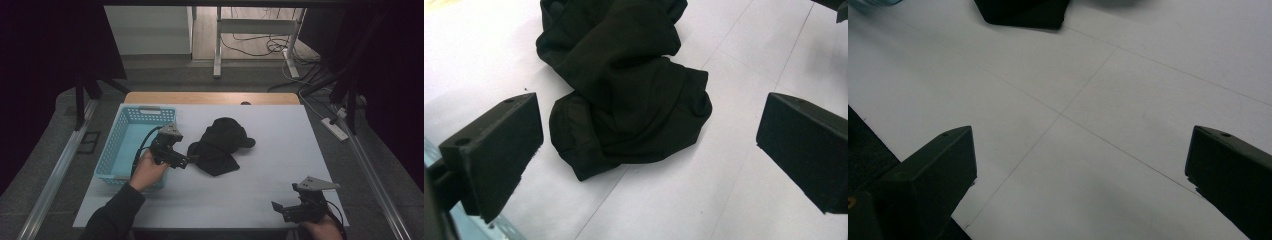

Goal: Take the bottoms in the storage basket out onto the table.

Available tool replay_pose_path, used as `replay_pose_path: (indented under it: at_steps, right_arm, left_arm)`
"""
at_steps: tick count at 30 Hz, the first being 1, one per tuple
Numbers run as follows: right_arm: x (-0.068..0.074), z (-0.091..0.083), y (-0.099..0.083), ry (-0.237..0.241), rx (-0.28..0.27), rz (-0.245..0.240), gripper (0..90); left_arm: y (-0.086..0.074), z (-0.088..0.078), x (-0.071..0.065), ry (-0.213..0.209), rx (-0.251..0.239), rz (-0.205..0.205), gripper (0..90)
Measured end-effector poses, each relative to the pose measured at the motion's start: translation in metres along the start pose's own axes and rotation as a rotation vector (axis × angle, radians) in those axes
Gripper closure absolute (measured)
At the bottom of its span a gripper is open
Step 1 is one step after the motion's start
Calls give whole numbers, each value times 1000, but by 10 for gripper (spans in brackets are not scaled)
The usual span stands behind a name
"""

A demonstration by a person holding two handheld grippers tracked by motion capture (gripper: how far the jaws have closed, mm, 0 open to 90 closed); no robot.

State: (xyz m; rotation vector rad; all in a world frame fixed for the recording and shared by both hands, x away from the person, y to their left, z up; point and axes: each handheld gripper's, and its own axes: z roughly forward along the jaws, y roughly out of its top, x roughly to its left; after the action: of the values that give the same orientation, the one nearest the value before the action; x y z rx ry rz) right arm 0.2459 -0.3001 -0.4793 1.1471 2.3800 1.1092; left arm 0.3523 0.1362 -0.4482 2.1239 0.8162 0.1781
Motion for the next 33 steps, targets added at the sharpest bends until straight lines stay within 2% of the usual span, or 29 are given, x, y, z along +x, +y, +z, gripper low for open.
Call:
replay_pose_path:
  at_steps: [24, 33]
  right_arm:
    - [0, 0, 0, 0, -1, 0, 3]
    - [0, 0, 0, -1, 2, -1, 3]
  left_arm:
    - [-16, -18, -1, 15, -32, -41, 0]
    - [-23, -24, -2, 28, -28, -50, 0]
